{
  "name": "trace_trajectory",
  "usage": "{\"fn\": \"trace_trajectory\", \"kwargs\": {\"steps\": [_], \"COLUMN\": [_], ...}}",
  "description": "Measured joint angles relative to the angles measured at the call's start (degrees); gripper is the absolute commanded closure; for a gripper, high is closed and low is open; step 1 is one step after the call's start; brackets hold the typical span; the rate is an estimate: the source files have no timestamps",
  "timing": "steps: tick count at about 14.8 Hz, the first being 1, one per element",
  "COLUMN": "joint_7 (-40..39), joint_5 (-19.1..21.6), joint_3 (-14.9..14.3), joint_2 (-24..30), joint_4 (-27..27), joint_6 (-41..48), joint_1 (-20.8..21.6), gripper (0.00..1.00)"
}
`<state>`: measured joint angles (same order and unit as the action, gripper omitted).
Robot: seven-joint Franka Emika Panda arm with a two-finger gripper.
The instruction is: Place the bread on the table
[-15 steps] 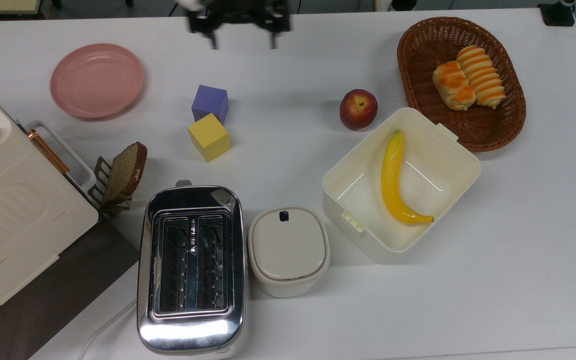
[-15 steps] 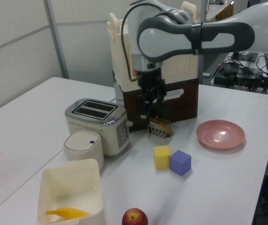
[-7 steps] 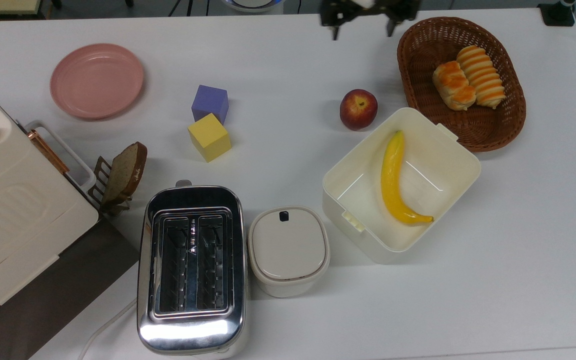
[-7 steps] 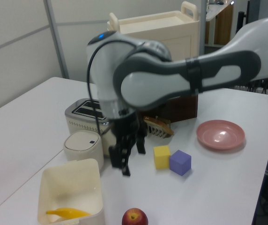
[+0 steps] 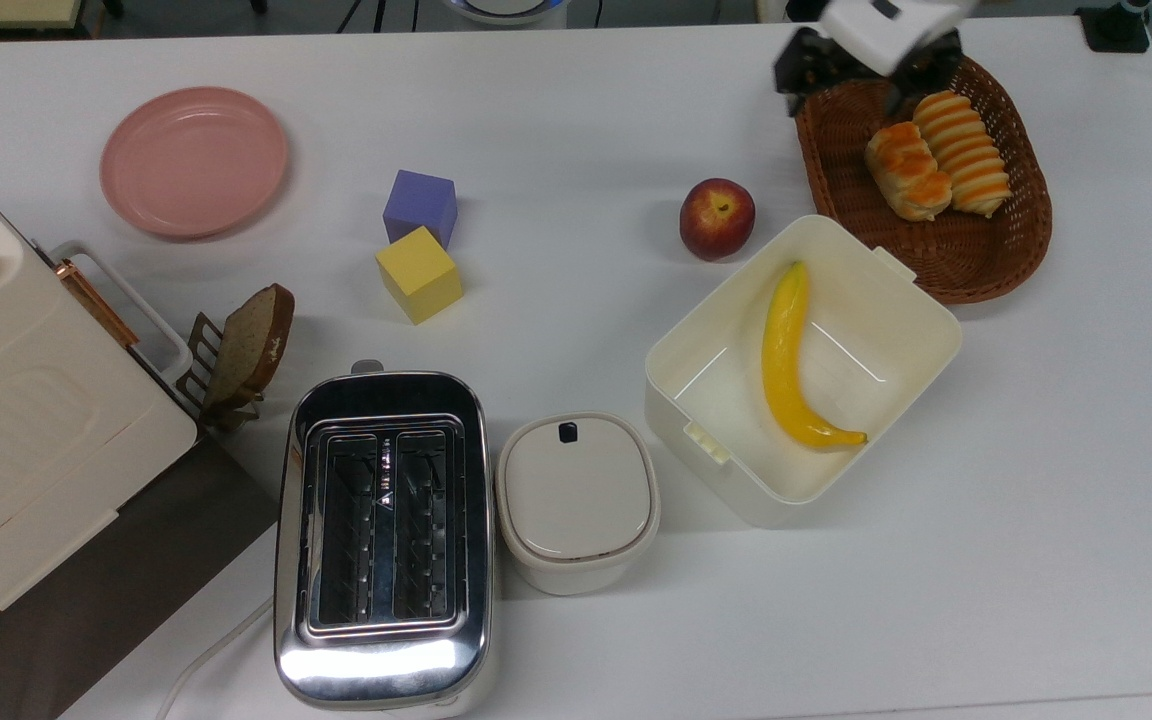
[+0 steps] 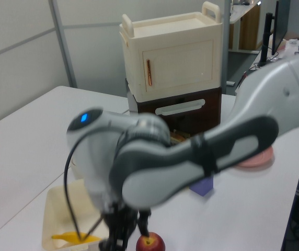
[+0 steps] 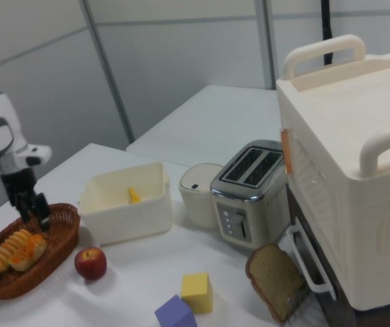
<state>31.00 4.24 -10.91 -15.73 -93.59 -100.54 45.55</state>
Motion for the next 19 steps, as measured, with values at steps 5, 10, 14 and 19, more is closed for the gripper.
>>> {"fn": "trace_trajectory", "kwargs": {"steps": [5,10,14,19], "joint_7": [8.9,13.5,15.8,16.0], "joint_5": [0.0,0.0,0.0,0.0], "joint_3": [0.6,0.6,0.6,0.0], "joint_2": [-6.7,-12.1,-12.8,-11.4], "joint_4": [-0.2,0.0,0.2,1.3], "joint_6": [-6.4,-11.8,-12.6,-11.5], "joint_1": [6.1,7.6,8.6,8.4], "gripper": [0.0,0.05,1.0,1.0]}}
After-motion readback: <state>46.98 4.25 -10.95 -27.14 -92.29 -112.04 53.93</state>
